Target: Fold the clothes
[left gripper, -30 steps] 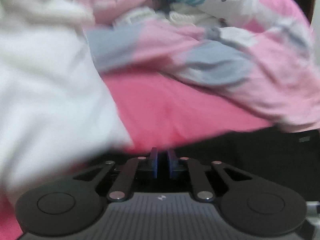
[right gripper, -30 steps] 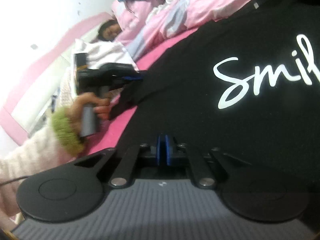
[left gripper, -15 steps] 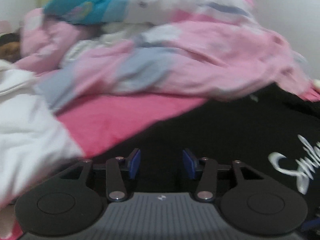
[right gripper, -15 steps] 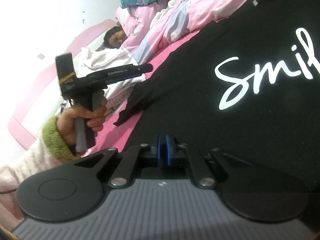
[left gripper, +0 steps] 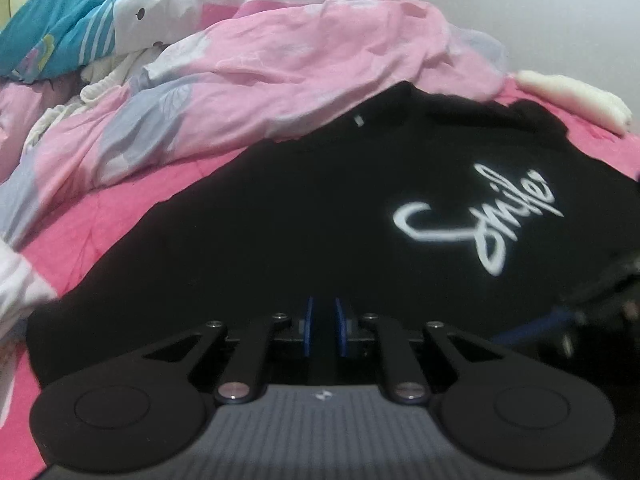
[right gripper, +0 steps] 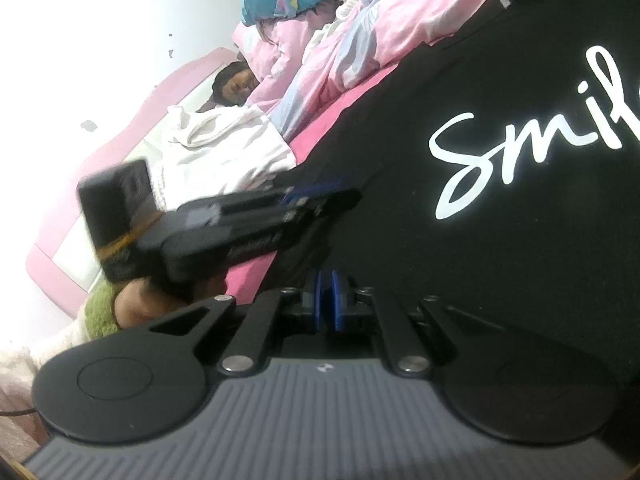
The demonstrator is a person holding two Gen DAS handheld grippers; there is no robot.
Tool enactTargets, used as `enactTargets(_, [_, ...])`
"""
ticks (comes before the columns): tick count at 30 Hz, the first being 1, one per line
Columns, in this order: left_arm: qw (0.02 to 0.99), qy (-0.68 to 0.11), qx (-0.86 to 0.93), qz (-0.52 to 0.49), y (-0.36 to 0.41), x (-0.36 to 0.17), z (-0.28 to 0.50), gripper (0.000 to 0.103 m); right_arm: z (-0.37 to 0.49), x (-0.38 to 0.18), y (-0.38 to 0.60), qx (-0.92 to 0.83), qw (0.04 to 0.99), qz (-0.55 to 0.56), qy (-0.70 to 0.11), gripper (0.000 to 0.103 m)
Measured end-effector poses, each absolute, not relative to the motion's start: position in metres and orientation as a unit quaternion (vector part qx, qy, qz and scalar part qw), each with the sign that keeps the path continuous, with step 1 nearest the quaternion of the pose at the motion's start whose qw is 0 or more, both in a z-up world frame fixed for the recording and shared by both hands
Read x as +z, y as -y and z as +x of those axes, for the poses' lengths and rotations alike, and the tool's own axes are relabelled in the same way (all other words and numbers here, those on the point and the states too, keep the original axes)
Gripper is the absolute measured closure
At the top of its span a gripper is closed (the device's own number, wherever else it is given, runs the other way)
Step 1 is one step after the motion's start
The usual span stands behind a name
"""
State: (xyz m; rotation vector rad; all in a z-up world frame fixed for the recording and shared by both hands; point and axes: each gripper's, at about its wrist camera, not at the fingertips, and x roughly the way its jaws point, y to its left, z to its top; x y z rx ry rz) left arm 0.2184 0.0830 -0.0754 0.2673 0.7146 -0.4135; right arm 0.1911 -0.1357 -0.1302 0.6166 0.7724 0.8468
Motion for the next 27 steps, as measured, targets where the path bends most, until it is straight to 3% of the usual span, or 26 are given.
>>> enactTargets(12, [0.913, -0.383, -0.124, 0.067, -0.138, -0.057, 0.18, 0.083, 0.189, -0.129, 0.138, 0.391, 0.793, 0.292, -0.364, 0.099])
enactTargets(16, [0.915, -0.378, -0.123, 0.066, -0.128, -0.033, 0.179, 0.08, 0.184, -0.12, 0.147, 0.375, 0.791, 0.3, -0.378, 0.094])
enactTargets(20, [0.919, -0.363, -0.134, 0.072, -0.101, -0.003, 0.187, 0.059, 0.169, -0.102, 0.191, 0.35, 0.774, 0.362, -0.384, 0.093])
enactTargets(27, [0.914, -0.354, -0.183, 0.081, -0.018, 0.025, 0.227, 0.048, 0.144, -0.063, 0.344, 0.222, 0.823, 0.416, -0.317, 0.089])
